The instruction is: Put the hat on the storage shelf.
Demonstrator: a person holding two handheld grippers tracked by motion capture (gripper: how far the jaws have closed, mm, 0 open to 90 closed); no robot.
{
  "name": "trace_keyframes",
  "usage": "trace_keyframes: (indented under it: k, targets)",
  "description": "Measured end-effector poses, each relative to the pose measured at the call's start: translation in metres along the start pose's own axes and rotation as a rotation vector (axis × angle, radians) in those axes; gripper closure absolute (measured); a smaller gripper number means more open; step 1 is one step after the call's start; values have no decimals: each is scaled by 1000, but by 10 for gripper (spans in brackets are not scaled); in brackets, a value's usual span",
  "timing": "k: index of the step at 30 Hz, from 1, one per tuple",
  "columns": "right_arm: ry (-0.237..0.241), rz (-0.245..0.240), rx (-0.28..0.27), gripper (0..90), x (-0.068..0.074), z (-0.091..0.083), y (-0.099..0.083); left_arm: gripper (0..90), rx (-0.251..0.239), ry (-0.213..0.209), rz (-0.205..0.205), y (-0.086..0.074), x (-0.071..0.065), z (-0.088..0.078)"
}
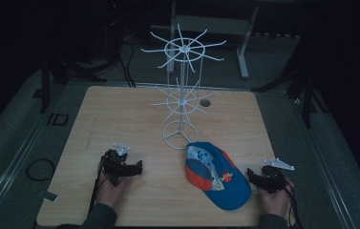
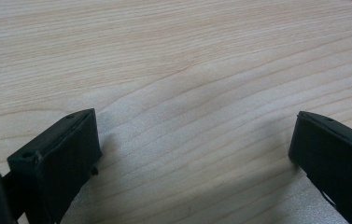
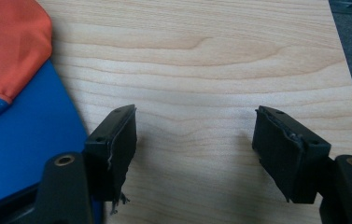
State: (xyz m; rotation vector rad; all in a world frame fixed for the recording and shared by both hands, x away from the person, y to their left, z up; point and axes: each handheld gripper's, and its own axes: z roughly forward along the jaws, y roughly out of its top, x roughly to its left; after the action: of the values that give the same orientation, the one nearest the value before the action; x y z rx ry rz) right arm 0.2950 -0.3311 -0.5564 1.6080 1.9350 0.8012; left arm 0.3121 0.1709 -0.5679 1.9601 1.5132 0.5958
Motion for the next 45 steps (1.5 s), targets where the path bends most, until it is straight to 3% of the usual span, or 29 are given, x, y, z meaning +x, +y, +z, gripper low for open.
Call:
trace_keyframes:
  k: [13,24,28,32,40,41,42,45]
  targets:
    - [-30,31,-5,299,4,2,2,24,0,0,0,0,0,0]
    - [-39,42,29,327,6,2,6,24,0,0,0,0,0,0]
    - [-20,22,52,350,3,3,10,24,0,1,0,0,0,0]
    - [29,-26,51,423,-1,0,10,24,0,0,-1,0,0,0]
    - [92,-57,29,426,0,-15,20,24,0,0,-1,0,0,0]
    - [99,-71,31,424,1,-18,22,24,0,1,-1,0,0,0]
    - [111,-123,38,416,7,-23,26,24,0,1,-1,0,0,0]
    - [133,-170,42,404,13,-28,30,24,0,1,-1,0,0,0]
